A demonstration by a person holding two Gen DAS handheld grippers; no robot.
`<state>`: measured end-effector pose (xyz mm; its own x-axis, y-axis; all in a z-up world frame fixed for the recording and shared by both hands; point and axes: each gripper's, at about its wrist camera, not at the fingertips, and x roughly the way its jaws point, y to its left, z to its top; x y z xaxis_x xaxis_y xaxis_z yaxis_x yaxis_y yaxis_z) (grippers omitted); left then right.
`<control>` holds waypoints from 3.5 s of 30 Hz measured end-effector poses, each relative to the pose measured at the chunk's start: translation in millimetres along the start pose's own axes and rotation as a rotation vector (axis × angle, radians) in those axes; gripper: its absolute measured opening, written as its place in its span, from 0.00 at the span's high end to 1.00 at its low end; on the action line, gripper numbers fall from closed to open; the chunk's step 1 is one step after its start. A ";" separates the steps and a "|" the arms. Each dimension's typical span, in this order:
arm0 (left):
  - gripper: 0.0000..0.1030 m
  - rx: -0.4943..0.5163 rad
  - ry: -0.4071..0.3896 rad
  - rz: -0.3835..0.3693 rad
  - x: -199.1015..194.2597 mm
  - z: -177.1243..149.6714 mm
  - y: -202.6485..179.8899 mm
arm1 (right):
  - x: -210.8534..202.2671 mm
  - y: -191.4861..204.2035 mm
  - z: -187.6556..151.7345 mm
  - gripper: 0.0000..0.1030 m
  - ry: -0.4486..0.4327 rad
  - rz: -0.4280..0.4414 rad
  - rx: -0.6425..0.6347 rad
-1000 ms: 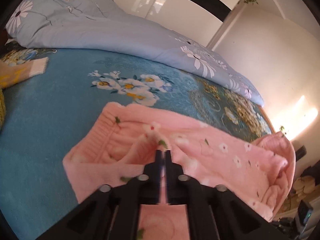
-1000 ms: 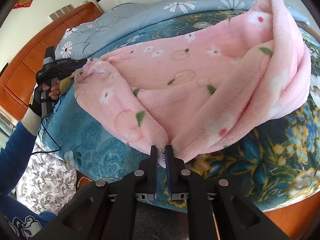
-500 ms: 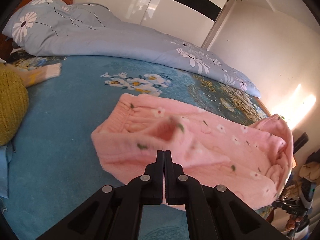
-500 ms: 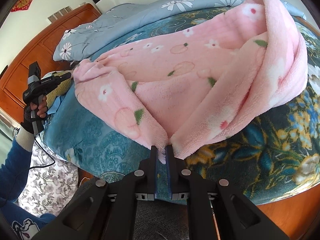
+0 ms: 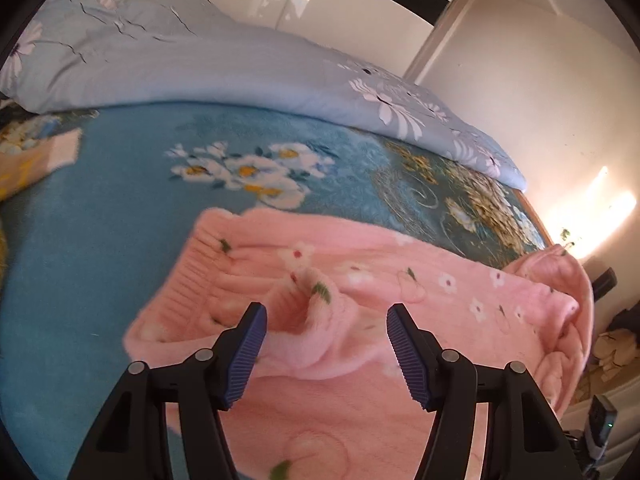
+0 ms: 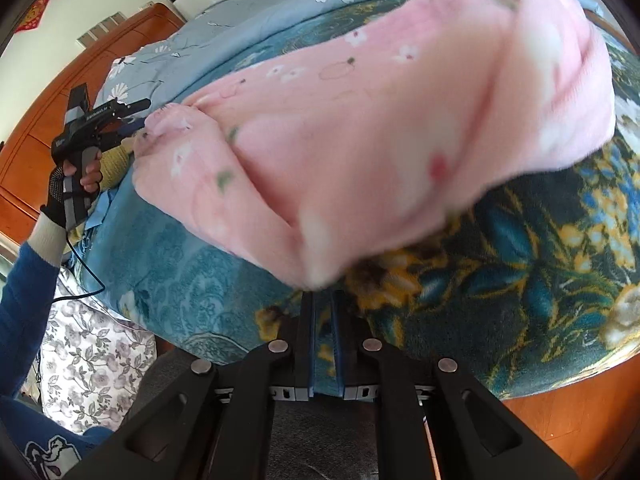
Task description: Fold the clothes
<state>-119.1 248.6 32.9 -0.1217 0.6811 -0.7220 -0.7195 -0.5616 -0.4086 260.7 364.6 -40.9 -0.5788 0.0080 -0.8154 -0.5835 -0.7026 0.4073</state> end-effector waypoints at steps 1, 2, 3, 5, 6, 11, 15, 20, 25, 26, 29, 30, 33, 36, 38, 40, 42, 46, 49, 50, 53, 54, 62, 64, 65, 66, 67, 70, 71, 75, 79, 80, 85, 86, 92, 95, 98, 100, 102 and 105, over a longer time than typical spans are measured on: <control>0.38 0.003 0.000 0.000 3.0 -3.0 -1.3 | 0.7 -2.7 -1.1 0.92 -0.002 0.009 0.010; 0.57 0.007 0.000 0.006 5.5 -5.9 -3.3 | -0.4 -4.7 -1.2 0.92 -0.006 0.019 0.021; 0.92 0.011 0.003 0.021 7.5 -8.3 -5.1 | -1.5 -6.8 -1.3 0.92 -0.010 0.029 0.031; 0.94 0.011 -0.014 0.038 5.2 -13.4 -6.4 | -4.1 -8.4 -1.0 0.92 -0.017 0.031 0.041; 0.94 0.005 -0.039 0.026 -1.5 -16.2 -6.6 | -5.5 -8.5 -0.7 0.92 -0.020 0.027 0.043; 0.94 -0.073 -0.187 -0.116 -68.9 -37.0 8.2 | -17.7 -11.6 -8.1 0.92 -0.051 0.022 0.058; 0.94 -0.087 -0.299 -0.138 -139.3 -76.1 32.2 | -28.1 -20.6 -18.2 0.92 -0.073 0.004 0.081; 0.95 -0.177 -0.340 -0.050 -188.0 -149.8 81.7 | -46.9 -33.3 -21.5 0.92 -0.151 0.003 0.131; 0.96 -0.353 -0.298 0.073 -198.6 -206.0 132.9 | -66.4 -48.1 -13.4 0.92 -0.239 0.019 0.189; 0.97 -0.375 -0.299 0.081 -199.8 -209.5 137.4 | -68.5 -49.9 -10.0 0.92 -0.246 0.016 0.194; 0.94 -0.349 -0.305 0.088 -200.7 -192.7 133.9 | -75.1 -51.0 3.5 0.92 -0.269 -0.008 0.187; 0.93 -0.321 -0.298 0.101 -197.0 -180.3 129.1 | -78.5 -50.4 9.9 0.92 -0.280 -0.020 0.179; 0.60 -0.226 -0.260 0.139 -175.0 -134.2 108.9 | -92.6 -46.9 39.8 0.92 -0.338 -0.091 0.145; 0.31 -0.182 -0.215 0.112 -132.6 -78.1 96.5 | -105.8 -56.6 84.6 0.79 -0.403 -0.140 0.160; 0.29 -0.164 -0.173 0.100 -99.8 -44.1 91.2 | -112.1 -66.4 117.5 0.63 -0.440 -0.165 0.186; 0.28 -0.164 -0.110 0.117 -59.6 -11.3 84.4 | -116.9 -76.1 147.8 0.58 -0.485 -0.191 0.205; 0.28 -0.154 -0.043 0.138 -20.8 16.1 77.3 | -117.9 -90.8 177.4 0.55 -0.499 -0.249 0.241; 0.28 -0.113 0.087 0.187 41.6 38.8 66.2 | -101.2 -115.6 228.8 0.55 -0.427 -0.349 0.291; 0.30 -0.107 0.126 0.188 65.9 41.6 60.9 | -84.5 -132.7 240.6 0.55 -0.344 -0.324 0.298; 0.44 -0.100 0.125 0.188 69.1 41.8 57.4 | -80.1 -136.0 241.7 0.58 -0.326 -0.318 0.304; 0.67 -0.059 0.121 0.222 68.9 42.5 46.2 | -75.0 -134.8 241.8 0.93 -0.289 -0.336 0.293; 0.68 -0.071 0.104 0.218 63.9 44.7 44.9 | -76.9 -132.3 242.8 0.93 -0.292 -0.342 0.285; 0.70 -0.197 -0.274 0.162 -75.6 100.5 47.6 | -186.5 -96.3 274.0 0.95 -0.570 -0.264 0.259; 0.70 -0.196 -0.349 0.200 -111.2 107.7 53.3 | -229.2 -85.6 267.7 0.95 -0.679 -0.269 0.227; 0.70 -0.202 -0.379 0.231 -125.9 108.4 58.9 | -248.7 -82.9 262.2 0.95 -0.727 -0.274 0.219; 0.69 -0.206 -0.394 0.261 -135.1 107.7 65.8 | -262.1 -86.2 253.4 0.95 -0.760 -0.275 0.228; 0.69 -0.211 -0.378 0.287 -135.4 104.0 75.7 | -268.2 -93.7 243.5 0.95 -0.776 -0.278 0.244; 0.68 -0.249 -0.269 0.351 -115.2 84.7 109.8 | -259.0 -132.9 209.7 0.94 -0.737 -0.310 0.330; 0.68 -0.270 -0.230 0.357 -103.7 74.5 120.9 | -248.7 -149.9 197.8 0.94 -0.702 -0.323 0.371; 0.68 -0.351 -0.130 0.348 -59.1 36.9 147.1 | -186.8 -226.3 141.7 0.94 -0.538 -0.330 0.567; 0.68 -0.387 -0.090 0.353 -32.1 19.9 148.4 | -139.6 -265.9 98.6 0.94 -0.411 -0.341 0.676; 0.66 -0.395 -0.089 0.351 -31.2 18.2 146.9 | -134.6 -269.3 92.6 0.94 -0.399 -0.351 0.679; 0.56 -0.400 -0.094 0.266 -42.5 11.2 141.8 | -140.7 -268.0 88.8 0.93 -0.402 -0.334 0.649; 0.52 -0.389 -0.093 0.251 -46.8 6.5 137.7 | -141.5 -265.7 90.1 0.93 -0.402 -0.339 0.641; 0.37 -0.352 -0.101 0.196 -72.4 -40.8 118.7 | -151.7 -249.5 75.2 0.64 -0.451 -0.401 0.632; 0.36 -0.367 -0.082 0.178 -79.2 -71.5 113.1 | -156.6 -235.7 67.7 0.54 -0.459 -0.516 0.570; 0.35 -0.416 -0.067 0.150 -78.6 -100.2 109.8 | -158.6 -206.9 66.2 0.54 -0.459 -0.547 0.453; 0.35 -0.459 -0.061 0.098 -73.2 -112.8 106.6 | -156.0 -191.1 69.3 0.52 -0.463 -0.491 0.411; 0.35 -0.507 -0.056 0.019 -64.5 -120.7 101.9 | -146.8 -183.7 77.3 0.46 -0.467 -0.401 0.412; 0.33 -0.538 -0.053 -0.014 -49.3 -119.7 90.8 | -123.6 -183.1 93.0 0.46 -0.461 -0.221 0.466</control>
<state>-96.5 107.8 -35.5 -0.1589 0.7055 -0.6907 -0.2715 -0.7039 -0.6564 386.1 558.5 23.6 -0.5410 0.4903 -0.6833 -0.8398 -0.2712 0.4703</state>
